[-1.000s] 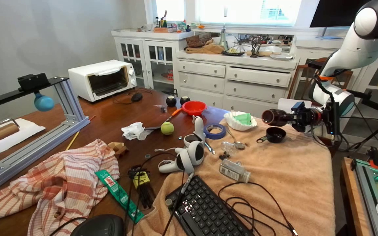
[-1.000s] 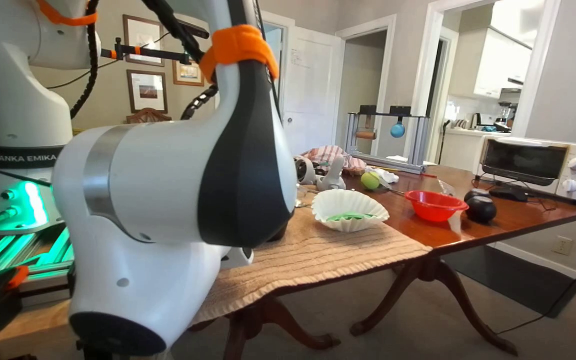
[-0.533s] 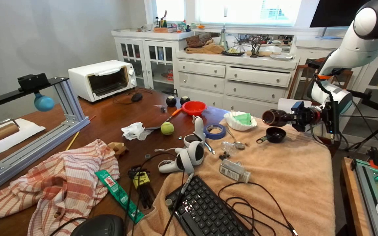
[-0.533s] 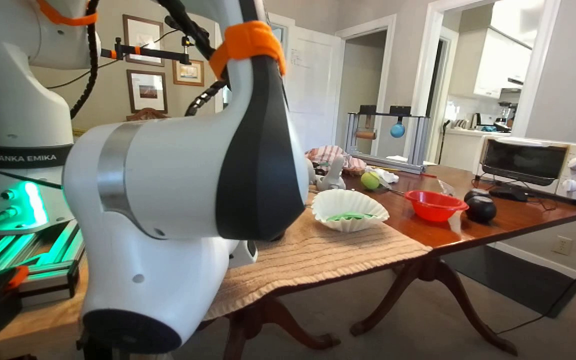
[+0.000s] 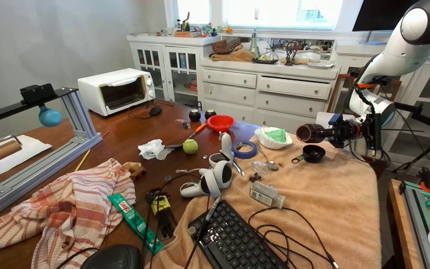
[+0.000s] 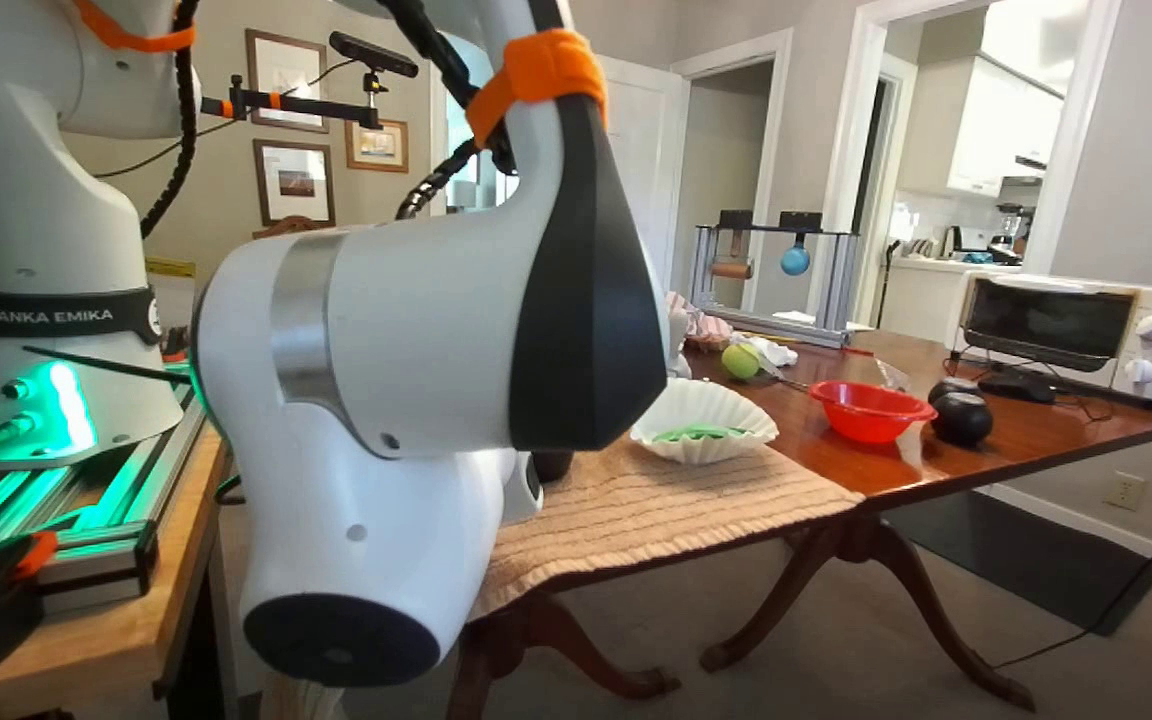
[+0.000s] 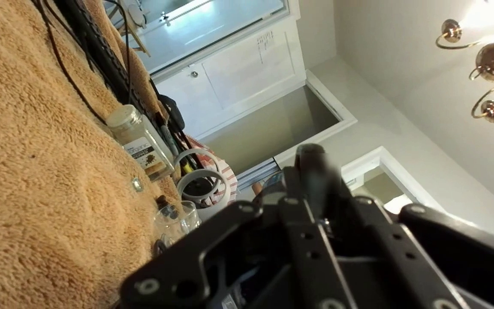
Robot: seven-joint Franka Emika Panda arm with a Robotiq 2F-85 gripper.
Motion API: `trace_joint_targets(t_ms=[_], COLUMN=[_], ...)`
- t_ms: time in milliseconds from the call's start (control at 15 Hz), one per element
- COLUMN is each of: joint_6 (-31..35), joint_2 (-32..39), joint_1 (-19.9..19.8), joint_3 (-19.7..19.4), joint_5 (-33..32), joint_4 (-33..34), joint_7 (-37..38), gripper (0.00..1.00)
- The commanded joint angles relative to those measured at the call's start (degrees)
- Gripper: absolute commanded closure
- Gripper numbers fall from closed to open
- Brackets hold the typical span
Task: Pour the contents in the brown mug into the black measuring cup.
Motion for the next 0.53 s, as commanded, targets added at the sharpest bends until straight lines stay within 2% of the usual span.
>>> trace_joint_targets(t_ms=[0, 200, 267, 400, 467], joint_6=[-1.3, -2.5, -0.2, -0.2, -1.7], joint_2=[0.9, 2.1, 0.6, 1.1, 1.8], joint_1=[0.7, 0.3, 0.8, 0.8, 0.1], joint_3=[0.2, 0.9, 0.2, 0.5, 0.8], joint_5=[-2.1, -2.7, -1.1, -1.3, -1.6], joint_4=[2.2, 3.8, 1.6, 2.2, 3.2], joint_7=[-0.1, -0.4, 0.0, 0.0, 0.1], gripper=[0.96, 0.96, 0.82, 0.82, 0.96])
